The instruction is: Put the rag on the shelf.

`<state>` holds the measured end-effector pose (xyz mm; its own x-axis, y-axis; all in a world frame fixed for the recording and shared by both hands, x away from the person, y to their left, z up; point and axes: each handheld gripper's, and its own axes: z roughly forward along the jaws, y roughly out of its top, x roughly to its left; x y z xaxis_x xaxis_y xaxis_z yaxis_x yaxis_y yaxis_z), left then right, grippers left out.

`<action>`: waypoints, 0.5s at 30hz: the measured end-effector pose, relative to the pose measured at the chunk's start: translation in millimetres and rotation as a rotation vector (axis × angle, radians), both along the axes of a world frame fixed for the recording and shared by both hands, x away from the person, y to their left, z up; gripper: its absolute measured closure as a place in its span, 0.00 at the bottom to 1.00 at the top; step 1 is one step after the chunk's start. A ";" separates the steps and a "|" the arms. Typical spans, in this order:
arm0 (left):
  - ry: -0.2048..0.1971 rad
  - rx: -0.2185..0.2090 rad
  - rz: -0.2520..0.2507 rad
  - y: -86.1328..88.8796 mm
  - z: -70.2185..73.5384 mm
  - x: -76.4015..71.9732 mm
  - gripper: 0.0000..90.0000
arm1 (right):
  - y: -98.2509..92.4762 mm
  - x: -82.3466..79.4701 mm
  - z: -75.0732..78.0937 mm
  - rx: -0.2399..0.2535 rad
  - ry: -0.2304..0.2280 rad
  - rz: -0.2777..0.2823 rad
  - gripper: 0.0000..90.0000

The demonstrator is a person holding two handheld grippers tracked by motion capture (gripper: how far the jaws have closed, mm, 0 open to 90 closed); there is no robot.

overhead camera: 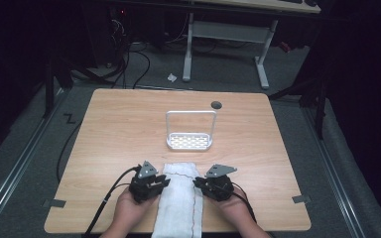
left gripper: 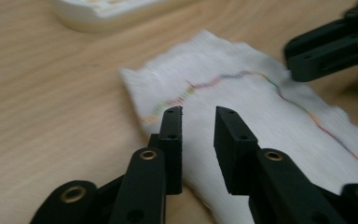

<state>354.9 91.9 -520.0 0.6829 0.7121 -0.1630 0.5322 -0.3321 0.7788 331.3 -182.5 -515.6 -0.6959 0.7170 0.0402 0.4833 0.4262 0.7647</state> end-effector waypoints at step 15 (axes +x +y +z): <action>0.059 -0.062 0.062 -3.5 -8.7 33.6 0.93 | -1.3 20.4 -7.9 -0.006 0.050 -0.088 0.99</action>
